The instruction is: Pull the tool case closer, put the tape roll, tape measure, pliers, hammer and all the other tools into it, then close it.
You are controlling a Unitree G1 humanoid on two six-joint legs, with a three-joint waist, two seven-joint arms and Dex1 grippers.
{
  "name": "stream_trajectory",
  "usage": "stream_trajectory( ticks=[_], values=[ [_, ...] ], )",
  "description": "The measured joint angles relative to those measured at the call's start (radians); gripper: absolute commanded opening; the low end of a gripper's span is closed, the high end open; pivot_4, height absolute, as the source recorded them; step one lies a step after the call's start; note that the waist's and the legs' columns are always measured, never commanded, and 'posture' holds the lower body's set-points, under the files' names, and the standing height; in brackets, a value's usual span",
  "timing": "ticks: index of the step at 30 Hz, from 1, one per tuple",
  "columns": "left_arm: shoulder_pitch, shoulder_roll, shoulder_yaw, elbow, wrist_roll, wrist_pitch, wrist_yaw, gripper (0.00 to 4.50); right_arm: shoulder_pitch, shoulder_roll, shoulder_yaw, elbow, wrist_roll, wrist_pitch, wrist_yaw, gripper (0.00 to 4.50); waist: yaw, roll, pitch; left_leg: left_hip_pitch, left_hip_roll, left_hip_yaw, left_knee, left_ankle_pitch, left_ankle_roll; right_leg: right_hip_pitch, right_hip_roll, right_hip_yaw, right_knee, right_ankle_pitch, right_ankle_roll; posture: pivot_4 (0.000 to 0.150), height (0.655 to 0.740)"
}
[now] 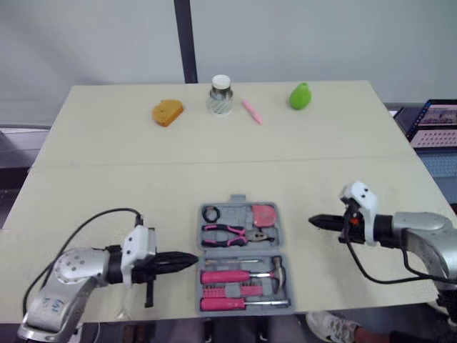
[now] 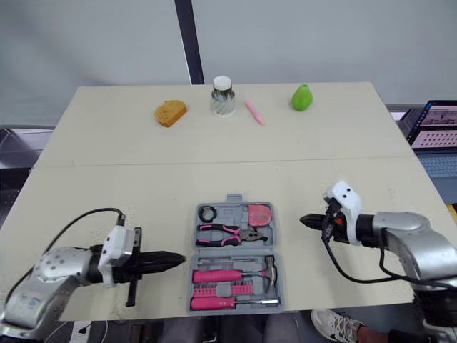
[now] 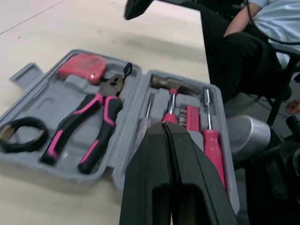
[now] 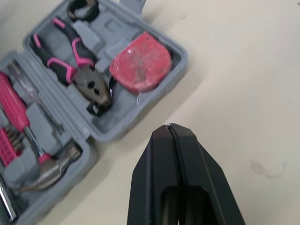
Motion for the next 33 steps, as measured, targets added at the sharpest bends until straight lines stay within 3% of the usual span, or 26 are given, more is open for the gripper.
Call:
stream_trajectory(
  ticks=[3, 10, 22, 33],
  values=[
    [-0.001, -0.039, -0.059, 0.049, 0.060, -0.079, 0.005, 0.00, -0.062, 0.021, 0.018, 0.050, 0.005, 0.024, 0.000, 0.86, 0.000, 0.000, 0.000, 0.000, 0.000, 0.000, 0.000, 0.000, 0.000, 0.000, 0.000, 0.000, 0.000, 0.000, 0.000, 0.150, 0.6950],
    [0.022, -0.103, -0.163, 0.201, 0.196, -0.267, 0.034, 0.00, -0.180, 0.082, 0.037, 0.188, 0.062, 0.161, -0.004, 4.46, 0.000, 0.001, 0.001, -0.001, 0.000, 0.000, 0.000, 0.001, 0.001, -0.001, -0.002, -0.001, 0.000, 0.000, 0.000, 0.150, 0.6950],
    [0.019, -0.132, -0.206, 0.259, 0.239, -0.315, 0.085, 0.00, -0.309, 0.198, -0.042, 0.423, 0.138, 0.319, -0.068, 4.46, -0.002, 0.003, 0.002, -0.001, -0.001, -0.001, 0.000, 0.001, 0.001, -0.001, -0.003, -0.001, 0.002, 0.000, 0.000, 0.150, 0.6950],
    [0.019, -0.124, -0.223, 0.258, 0.263, -0.274, 0.108, 0.00, -0.366, 0.275, -0.038, 0.553, 0.134, 0.323, -0.080, 4.46, -0.005, 0.005, 0.003, -0.002, 0.000, 0.000, 0.000, 0.001, 0.001, -0.003, -0.002, -0.001, 0.004, 0.000, 0.000, 0.150, 0.6950]
  ],
)
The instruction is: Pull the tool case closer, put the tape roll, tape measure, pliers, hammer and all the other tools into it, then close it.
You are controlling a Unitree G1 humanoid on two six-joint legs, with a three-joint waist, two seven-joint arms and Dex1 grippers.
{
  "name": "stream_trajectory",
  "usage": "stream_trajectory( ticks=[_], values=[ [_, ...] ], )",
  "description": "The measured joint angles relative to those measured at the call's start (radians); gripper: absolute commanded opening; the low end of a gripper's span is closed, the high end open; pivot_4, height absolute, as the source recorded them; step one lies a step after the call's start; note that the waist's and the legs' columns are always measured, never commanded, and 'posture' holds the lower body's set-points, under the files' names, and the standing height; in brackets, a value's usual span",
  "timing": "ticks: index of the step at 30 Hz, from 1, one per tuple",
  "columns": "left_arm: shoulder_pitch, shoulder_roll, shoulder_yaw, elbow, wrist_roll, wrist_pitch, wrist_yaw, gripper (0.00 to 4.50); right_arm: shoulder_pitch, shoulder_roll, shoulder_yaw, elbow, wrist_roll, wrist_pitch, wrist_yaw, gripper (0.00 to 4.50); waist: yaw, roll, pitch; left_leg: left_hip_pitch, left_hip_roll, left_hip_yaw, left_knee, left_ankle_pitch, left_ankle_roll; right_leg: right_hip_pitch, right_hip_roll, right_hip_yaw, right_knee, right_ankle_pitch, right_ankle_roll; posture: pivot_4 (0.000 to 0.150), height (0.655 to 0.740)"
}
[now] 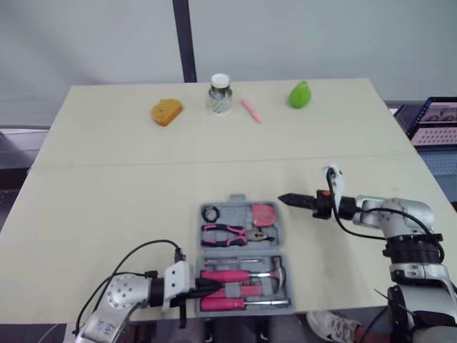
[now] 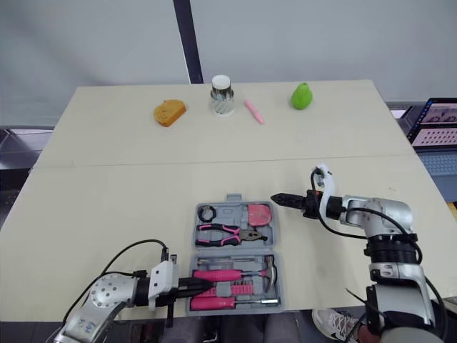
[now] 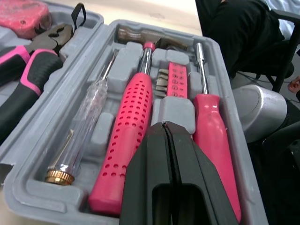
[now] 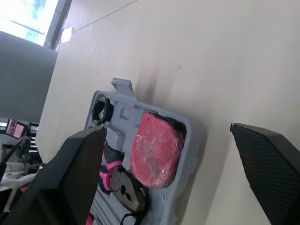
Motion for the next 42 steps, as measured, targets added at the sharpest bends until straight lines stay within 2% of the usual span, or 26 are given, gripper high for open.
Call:
stream_trajectory(
  ticks=[16, 32, 36, 42],
  values=[
    [-0.003, 0.016, -0.020, -0.064, 0.030, 0.086, 0.045, 0.00, -0.024, 0.036, 0.103, 0.073, -0.065, -0.051, 0.040, 4.46, 0.000, 0.001, 0.000, -0.004, 0.000, 0.001, 0.000, 0.001, 0.000, -0.006, 0.000, 0.001, 0.003, 0.000, 0.000, 0.150, 0.6950],
    [-0.036, 0.013, -0.029, -0.014, 0.031, 0.061, 0.039, 0.00, -0.059, 0.091, 0.135, 0.117, -0.088, -0.093, 0.078, 4.46, -0.003, 0.001, 0.000, -0.004, 0.000, 0.003, 0.000, 0.002, 0.000, -0.008, 0.000, 0.001, 0.005, 0.000, 0.000, 0.150, 0.6950],
    [-0.038, 0.013, -0.031, 0.000, 0.031, 0.046, 0.039, 0.00, -0.045, 0.085, 0.140, 0.077, -0.086, -0.081, 0.092, 4.46, -0.004, 0.002, -0.001, -0.005, 0.000, 0.004, 0.000, 0.002, 0.000, -0.009, 0.000, 0.001, 0.005, 0.000, 0.000, 0.150, 0.6950],
    [-0.046, 0.016, -0.035, 0.010, 0.031, 0.031, 0.042, 0.00, -0.006, 0.028, 0.138, -0.108, -0.041, -0.020, 0.124, 4.46, -0.002, 0.002, -0.001, -0.005, 0.000, 0.004, 0.000, 0.002, 0.000, -0.010, 0.000, 0.001, 0.005, 0.000, 0.000, 0.150, 0.6950]
  ],
)
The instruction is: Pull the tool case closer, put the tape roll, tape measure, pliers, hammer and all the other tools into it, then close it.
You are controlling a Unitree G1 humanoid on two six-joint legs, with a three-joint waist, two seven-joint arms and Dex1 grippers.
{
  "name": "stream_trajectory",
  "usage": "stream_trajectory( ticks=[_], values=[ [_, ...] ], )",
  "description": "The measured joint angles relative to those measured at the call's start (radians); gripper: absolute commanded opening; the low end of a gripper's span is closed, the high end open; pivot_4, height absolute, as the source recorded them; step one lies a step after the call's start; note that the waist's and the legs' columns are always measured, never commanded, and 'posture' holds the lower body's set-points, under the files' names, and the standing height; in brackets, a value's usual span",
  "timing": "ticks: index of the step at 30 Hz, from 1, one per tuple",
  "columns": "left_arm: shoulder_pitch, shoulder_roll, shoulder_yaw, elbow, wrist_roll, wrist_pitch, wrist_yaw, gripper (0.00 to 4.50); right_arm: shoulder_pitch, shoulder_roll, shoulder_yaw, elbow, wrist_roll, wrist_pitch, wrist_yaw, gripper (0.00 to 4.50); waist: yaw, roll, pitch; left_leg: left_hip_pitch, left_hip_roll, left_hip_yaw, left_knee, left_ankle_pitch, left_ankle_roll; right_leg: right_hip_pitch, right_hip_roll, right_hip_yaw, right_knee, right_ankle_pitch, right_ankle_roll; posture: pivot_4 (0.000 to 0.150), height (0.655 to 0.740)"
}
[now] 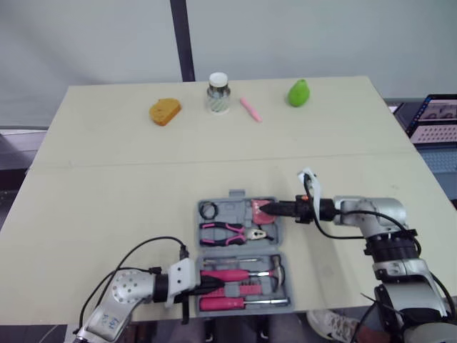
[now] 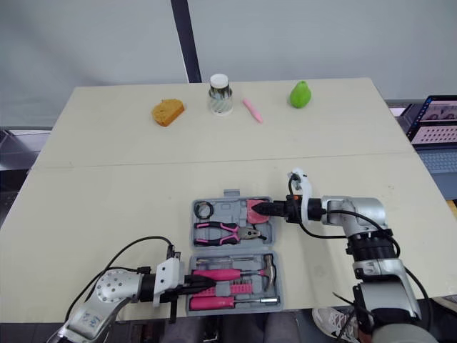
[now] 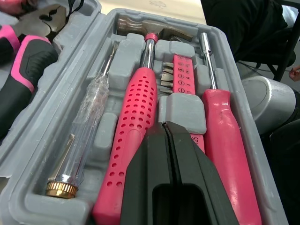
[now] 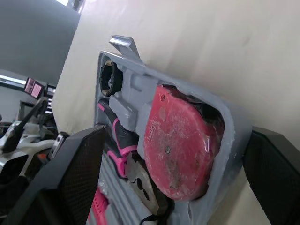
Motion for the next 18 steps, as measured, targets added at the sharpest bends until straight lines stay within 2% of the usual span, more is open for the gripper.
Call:
stream_trajectory(
  ticks=[8, 13, 15, 18],
  values=[
    [0.005, 0.016, -0.002, -0.022, -0.001, 0.013, 0.011, 0.00, 0.090, -0.106, -0.010, -0.313, 0.104, 0.086, 0.023, 4.46, 0.001, 0.000, 0.000, 0.000, 0.001, 0.000, 0.000, 0.000, 0.000, 0.000, 0.000, 0.001, -0.001, 0.000, 0.000, 0.150, 0.6950],
    [0.115, 0.099, 0.098, -0.206, -0.056, 0.185, 0.047, 0.00, 0.161, -0.198, -0.034, -0.535, 0.209, 0.150, 0.027, 4.46, -0.001, -0.001, 0.001, -0.003, 0.002, -0.001, 0.000, -0.001, -0.001, -0.003, 0.000, 0.001, -0.002, 0.000, 0.000, 0.150, 0.6950],
    [0.224, 0.171, 0.223, -0.374, -0.176, 0.335, 0.062, 0.00, 0.193, -0.240, -0.059, -0.625, 0.262, 0.172, 0.028, 4.46, -0.001, -0.002, 0.002, -0.005, 0.003, -0.004, 0.000, -0.001, -0.001, -0.002, -0.002, 0.004, -0.005, 0.000, -0.001, 0.150, 0.6950],
    [0.448, 0.298, 0.554, -0.606, -0.464, 0.598, 0.042, 0.00, 0.248, -0.329, -0.112, -0.743, 0.346, 0.196, 0.042, 4.46, 0.004, -0.004, 0.003, -0.007, 0.004, -0.007, 0.001, -0.001, -0.002, -0.001, -0.001, 0.006, -0.007, 0.001, -0.003, 0.150, 0.6950]
  ],
)
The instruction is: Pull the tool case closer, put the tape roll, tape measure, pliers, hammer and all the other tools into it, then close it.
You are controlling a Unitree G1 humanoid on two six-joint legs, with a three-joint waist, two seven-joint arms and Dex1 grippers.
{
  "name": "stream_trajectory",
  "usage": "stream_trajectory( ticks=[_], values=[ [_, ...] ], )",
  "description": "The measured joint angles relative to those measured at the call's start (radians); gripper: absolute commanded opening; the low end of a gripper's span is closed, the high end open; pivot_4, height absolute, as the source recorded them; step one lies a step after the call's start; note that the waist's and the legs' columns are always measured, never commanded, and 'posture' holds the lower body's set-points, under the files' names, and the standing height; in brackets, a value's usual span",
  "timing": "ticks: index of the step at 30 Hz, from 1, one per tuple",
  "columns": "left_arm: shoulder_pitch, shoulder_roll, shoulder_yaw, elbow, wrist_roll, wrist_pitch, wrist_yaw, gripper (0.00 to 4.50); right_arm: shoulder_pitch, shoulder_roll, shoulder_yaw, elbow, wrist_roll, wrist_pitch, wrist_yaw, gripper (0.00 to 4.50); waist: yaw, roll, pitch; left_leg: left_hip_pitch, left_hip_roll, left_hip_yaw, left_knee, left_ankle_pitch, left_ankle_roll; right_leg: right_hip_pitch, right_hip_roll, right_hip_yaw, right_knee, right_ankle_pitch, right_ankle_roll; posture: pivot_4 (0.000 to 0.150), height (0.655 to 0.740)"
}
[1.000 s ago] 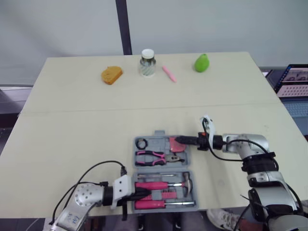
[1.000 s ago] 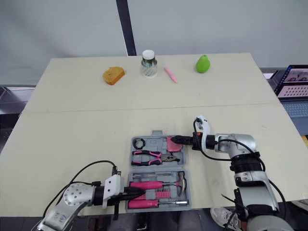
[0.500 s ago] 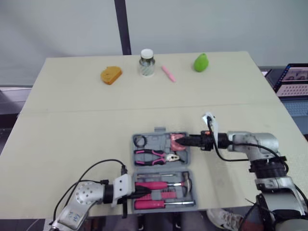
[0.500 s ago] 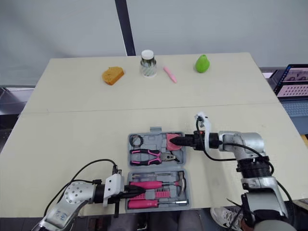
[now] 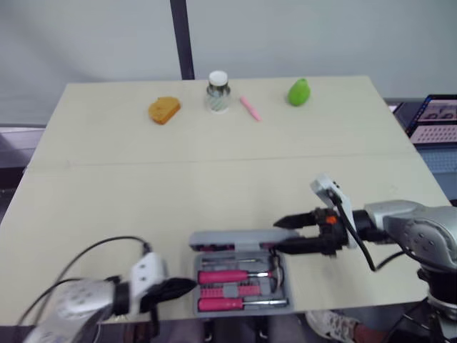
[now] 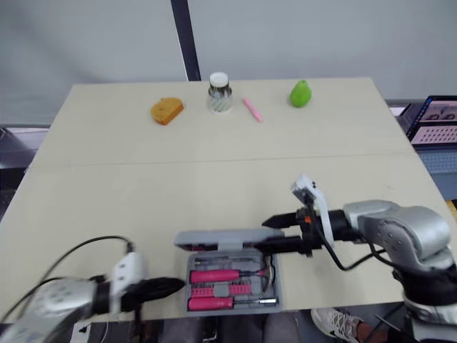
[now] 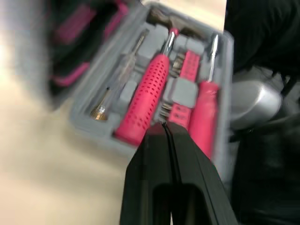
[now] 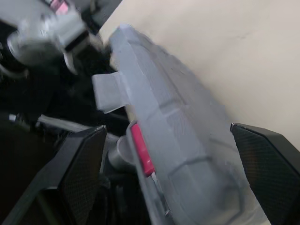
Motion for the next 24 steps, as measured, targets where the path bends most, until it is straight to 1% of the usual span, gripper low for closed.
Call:
stream_trajectory(
  ticks=[1, 3, 5, 6, 7, 8, 10, 12, 13, 17, 20, 24],
  values=[
    [0.077, 0.029, 0.135, -0.046, -0.102, 0.087, -0.026, 0.00, 0.022, -0.026, -0.021, -0.033, 0.026, 0.003, 0.001, 4.46, 0.001, 0.000, 0.000, 0.000, -0.001, 0.000, 0.000, 0.000, 0.000, 0.000, 0.001, 0.000, 0.000, 0.000, 0.000, 0.150, 0.6950],
    [0.203, 0.078, 0.355, -0.066, -0.225, 0.212, -0.108, 0.00, 0.093, -0.070, -0.056, -0.097, 0.071, 0.014, 0.003, 4.46, 0.008, 0.000, 0.000, 0.000, -0.002, 0.000, 0.000, 0.000, 0.000, 0.002, 0.004, -0.002, -0.006, 0.000, 0.000, 0.150, 0.6950],
    [0.258, 0.100, 0.482, -0.016, -0.232, 0.239, -0.199, 0.00, 0.202, -0.114, -0.102, -0.161, 0.111, 0.020, 0.003, 4.46, 0.027, 0.001, 0.001, 0.000, -0.004, 0.002, 0.000, 0.000, 0.001, 0.000, 0.005, -0.005, -0.006, 0.000, 0.001, 0.150, 0.6950],
    [0.257, 0.108, 0.520, 0.028, -0.224, 0.239, -0.228, 0.00, 0.240, -0.130, -0.119, -0.185, 0.126, 0.020, 0.003, 4.46, 0.030, 0.002, 0.001, 0.000, -0.004, 0.003, 0.000, 0.000, 0.001, 0.000, 0.004, -0.006, -0.006, 0.000, 0.001, 0.150, 0.6950],
    [0.222, 0.124, 0.523, 0.087, -0.216, 0.235, -0.247, 0.00, 0.288, -0.142, -0.153, -0.213, 0.142, 0.018, 0.001, 4.46, 0.033, 0.002, 0.001, 0.000, -0.004, 0.003, 0.000, 0.000, 0.001, 0.000, 0.004, -0.006, -0.006, 0.001, 0.002, 0.150, 0.6950],
    [0.181, 0.133, 0.510, 0.133, -0.204, 0.222, -0.254, 0.00, 0.323, -0.148, -0.175, -0.231, 0.151, 0.013, -0.004, 4.46, 0.039, 0.002, 0.001, 0.000, -0.004, 0.003, 0.000, -0.002, -0.003, -0.001, 0.004, -0.005, -0.006, 0.001, 0.002, 0.150, 0.6950],
    [0.099, 0.137, 0.461, 0.191, -0.165, 0.182, -0.248, 0.00, 0.380, -0.149, -0.215, -0.257, 0.142, -0.021, -0.015, 4.46, 0.042, 0.001, 0.000, 0.000, -0.004, 0.003, -0.001, -0.002, -0.004, -0.001, 0.004, -0.004, -0.006, 0.002, 0.002, 0.150, 0.6950],
    [0.002, 0.130, 0.383, 0.237, -0.106, 0.118, -0.229, 0.00, 0.443, -0.149, -0.258, -0.268, 0.099, -0.082, -0.030, 4.46, 0.044, -0.001, 0.000, 0.000, -0.004, 0.005, -0.001, -0.003, -0.003, -0.002, 0.004, -0.001, -0.006, 0.002, 0.002, 0.150, 0.6950],
    [-0.039, 0.120, 0.344, 0.257, -0.078, 0.086, -0.219, 0.00, 0.481, -0.148, -0.282, -0.273, 0.071, -0.116, -0.033, 4.46, 0.044, -0.001, 0.000, 0.000, -0.004, 0.005, -0.002, -0.002, 0.000, -0.002, 0.005, -0.001, -0.006, 0.002, 0.003, 0.150, 0.6950],
    [-0.178, 0.052, 0.187, 0.320, 0.019, -0.025, -0.175, 0.00, 0.666, -0.142, -0.344, -0.276, -0.066, -0.265, -0.029, 4.46, 0.047, -0.002, -0.001, 0.000, -0.005, 0.007, -0.002, -0.002, 0.002, -0.002, 0.006, -0.002, -0.002, 0.002, 0.003, 0.150, 0.6950],
    [-0.231, 0.023, 0.121, 0.335, 0.055, -0.047, -0.145, 0.00, 0.726, -0.135, -0.349, -0.248, -0.130, -0.341, -0.027, 4.46, 0.038, -0.005, -0.002, 0.000, -0.005, 0.007, -0.002, -0.002, 0.003, -0.001, 0.006, -0.002, -0.002, 0.003, 0.004, 0.150, 0.6950],
    [-0.288, -0.009, 0.059, 0.353, 0.086, -0.048, -0.102, 0.00, 0.734, -0.132, -0.348, -0.179, -0.183, -0.423, -0.027, 4.46, 0.029, -0.006, -0.002, 0.002, -0.004, 0.008, -0.001, 0.001, 0.004, 0.000, 0.006, 0.000, -0.002, 0.003, 0.005, 0.150, 0.6950]
  ],
)
